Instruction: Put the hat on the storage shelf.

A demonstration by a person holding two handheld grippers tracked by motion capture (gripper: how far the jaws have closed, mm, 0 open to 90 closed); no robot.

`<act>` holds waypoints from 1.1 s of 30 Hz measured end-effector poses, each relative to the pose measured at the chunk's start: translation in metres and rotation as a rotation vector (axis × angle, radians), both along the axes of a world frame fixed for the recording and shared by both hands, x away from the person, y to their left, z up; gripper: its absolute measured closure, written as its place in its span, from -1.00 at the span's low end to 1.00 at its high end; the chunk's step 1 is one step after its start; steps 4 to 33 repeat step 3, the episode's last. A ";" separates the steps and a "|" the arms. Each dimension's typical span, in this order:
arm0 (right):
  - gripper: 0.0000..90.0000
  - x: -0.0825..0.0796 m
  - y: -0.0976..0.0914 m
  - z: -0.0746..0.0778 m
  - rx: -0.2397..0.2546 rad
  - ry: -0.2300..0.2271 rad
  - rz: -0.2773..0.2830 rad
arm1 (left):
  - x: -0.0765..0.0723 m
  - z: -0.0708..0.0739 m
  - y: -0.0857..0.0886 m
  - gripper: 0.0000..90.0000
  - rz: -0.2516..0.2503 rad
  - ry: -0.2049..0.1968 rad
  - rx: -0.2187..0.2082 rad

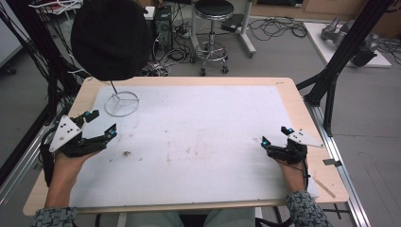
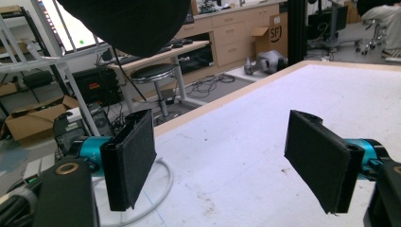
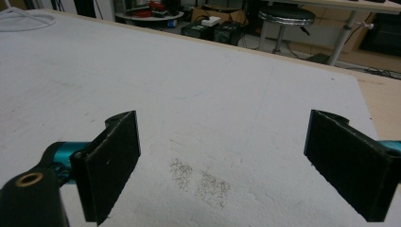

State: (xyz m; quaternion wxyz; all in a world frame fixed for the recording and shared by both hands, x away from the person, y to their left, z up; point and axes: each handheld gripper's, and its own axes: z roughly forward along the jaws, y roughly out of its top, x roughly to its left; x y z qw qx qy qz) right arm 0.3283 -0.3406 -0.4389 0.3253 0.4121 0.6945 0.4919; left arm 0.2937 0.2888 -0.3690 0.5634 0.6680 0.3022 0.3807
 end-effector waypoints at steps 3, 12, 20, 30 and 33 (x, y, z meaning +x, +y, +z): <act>-0.77 0.000 0.000 0.000 -0.010 0.008 -0.009 | 0.001 -0.003 0.000 -0.44 0.011 0.009 -0.005; -0.77 0.000 0.000 0.000 -0.010 0.008 -0.009 | 0.001 -0.003 0.000 -0.44 0.011 0.009 -0.005; -0.77 0.000 0.000 0.000 -0.010 0.008 -0.009 | 0.001 -0.003 0.000 -0.44 0.011 0.009 -0.005; -0.77 0.000 0.000 0.000 -0.010 0.008 -0.009 | 0.001 -0.003 0.000 -0.44 0.011 0.009 -0.005; -0.77 0.000 0.000 0.000 -0.010 0.008 -0.009 | 0.001 -0.003 0.000 -0.44 0.011 0.009 -0.005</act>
